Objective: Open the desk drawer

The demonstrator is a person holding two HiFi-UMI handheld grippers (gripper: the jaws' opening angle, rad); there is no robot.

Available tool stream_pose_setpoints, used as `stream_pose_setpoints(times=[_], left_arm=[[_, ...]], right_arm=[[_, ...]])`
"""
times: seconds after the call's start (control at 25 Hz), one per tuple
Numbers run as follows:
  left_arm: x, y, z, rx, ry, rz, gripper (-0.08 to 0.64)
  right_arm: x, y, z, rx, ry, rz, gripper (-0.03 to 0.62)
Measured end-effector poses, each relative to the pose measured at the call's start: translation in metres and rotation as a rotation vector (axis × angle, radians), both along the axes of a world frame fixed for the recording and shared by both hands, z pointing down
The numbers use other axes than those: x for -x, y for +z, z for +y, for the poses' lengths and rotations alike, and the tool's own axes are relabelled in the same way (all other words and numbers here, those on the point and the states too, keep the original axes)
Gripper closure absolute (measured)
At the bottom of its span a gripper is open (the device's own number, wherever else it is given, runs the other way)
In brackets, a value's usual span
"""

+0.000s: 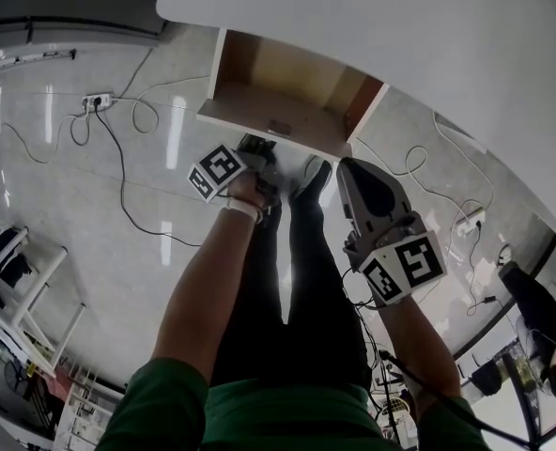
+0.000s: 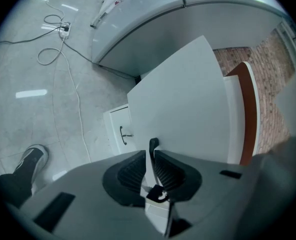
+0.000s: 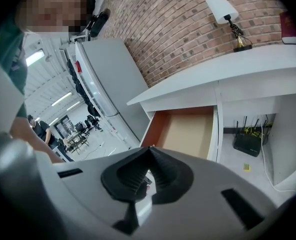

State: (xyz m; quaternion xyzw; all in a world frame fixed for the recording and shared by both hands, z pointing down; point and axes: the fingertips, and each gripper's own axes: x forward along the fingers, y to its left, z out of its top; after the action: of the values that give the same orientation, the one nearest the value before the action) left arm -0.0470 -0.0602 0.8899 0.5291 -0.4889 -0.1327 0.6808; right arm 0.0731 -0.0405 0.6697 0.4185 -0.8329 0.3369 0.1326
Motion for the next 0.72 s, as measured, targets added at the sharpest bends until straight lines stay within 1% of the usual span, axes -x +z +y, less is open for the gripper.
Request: stream_pose_setpoints(times=[0.16, 0.32, 0.4, 0.52, 0.6, 0.72], left_arm=[[0.01, -0.005, 0.006, 0.006, 0.016, -0.033, 0.509], [0.019, -0.012, 0.023, 0.01, 0.057, -0.047, 0.509], [0.028, -0.016, 0.036, 0.03, 0.085, -0.082, 0.509], [0.039, -0.032, 0.061, 0.07, 0.138, -0.16, 0.509], [0.042, -0.057, 0.067, 0.056, 0.176, -0.197, 0.509], [0.042, -0.104, 0.059, -0.017, 0.231, -0.219, 0.511]], right_arm=[[-0.004, -0.004, 0.0, -0.002, 0.009, 0.004, 0.592], [-0.002, -0.012, 0.0, -0.011, 0.005, 0.003, 0.592], [-0.001, -0.02, 0.001, -0.019, 0.003, 0.0, 0.592], [-0.003, -0.038, -0.001, -0.03, 0.014, -0.007, 0.592], [-0.006, -0.057, -0.008, -0.047, 0.029, -0.013, 0.592], [-0.011, -0.092, -0.023, -0.088, 0.045, -0.015, 0.592]])
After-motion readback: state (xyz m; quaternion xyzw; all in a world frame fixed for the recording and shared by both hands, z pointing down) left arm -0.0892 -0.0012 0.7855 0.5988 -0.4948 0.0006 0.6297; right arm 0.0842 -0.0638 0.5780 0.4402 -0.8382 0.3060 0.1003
